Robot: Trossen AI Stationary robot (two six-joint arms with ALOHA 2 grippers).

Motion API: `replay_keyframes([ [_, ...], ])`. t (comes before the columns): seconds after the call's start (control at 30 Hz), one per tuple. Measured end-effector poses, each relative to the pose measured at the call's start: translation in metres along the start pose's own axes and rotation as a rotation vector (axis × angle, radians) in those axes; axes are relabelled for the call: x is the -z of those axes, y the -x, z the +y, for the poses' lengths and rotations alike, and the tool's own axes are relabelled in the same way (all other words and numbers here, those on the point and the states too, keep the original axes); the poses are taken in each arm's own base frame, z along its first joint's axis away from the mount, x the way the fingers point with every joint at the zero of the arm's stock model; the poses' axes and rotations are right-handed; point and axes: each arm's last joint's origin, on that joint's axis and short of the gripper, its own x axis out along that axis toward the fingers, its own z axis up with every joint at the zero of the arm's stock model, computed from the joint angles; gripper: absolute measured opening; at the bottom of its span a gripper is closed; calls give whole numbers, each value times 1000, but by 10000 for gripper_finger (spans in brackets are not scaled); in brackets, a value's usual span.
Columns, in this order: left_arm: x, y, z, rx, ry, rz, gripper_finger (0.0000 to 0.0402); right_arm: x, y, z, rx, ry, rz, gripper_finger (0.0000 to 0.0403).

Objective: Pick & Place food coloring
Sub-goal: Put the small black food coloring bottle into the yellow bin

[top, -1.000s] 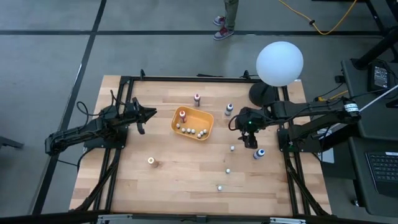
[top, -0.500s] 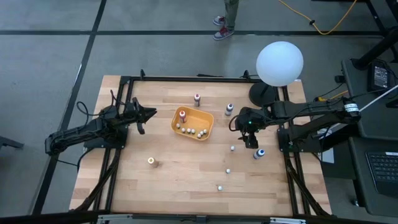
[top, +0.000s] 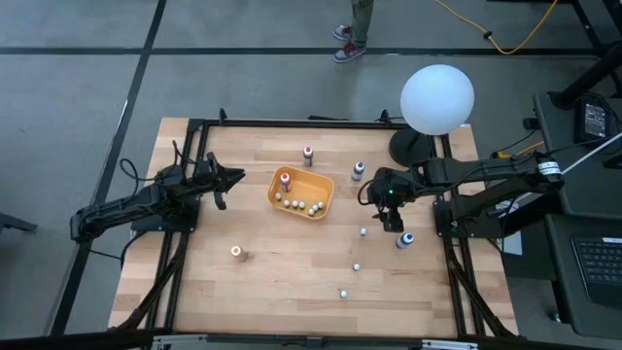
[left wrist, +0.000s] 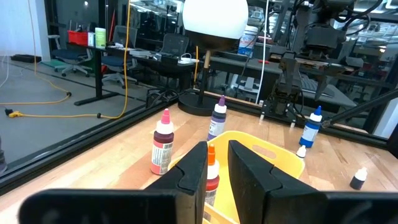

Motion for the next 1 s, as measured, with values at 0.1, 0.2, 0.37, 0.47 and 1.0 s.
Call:
replay_keyframes([
  [0.1, 0, 0, 0, 0, 0, 0, 57, 0, 0, 0, 0, -27, 0, 273],
  [0.2, 0, 0, 0, 0, 0, 0, 58, 0, 0, -2, 26, -83, -2, 273],
  [0.37, 0, 0, 0, 0, 0, 0, 60, 0, 0, -7, 52, -148, -5, 273],
  [0.47, 0, 0, 0, 0, 0, 0, 58, 0, 0, -7, 58, -159, -5, 273],
  [1.0, 0, 0, 0, 0, 0, 0, 57, 3, -4, 17, -53, -272, 18, 273],
])
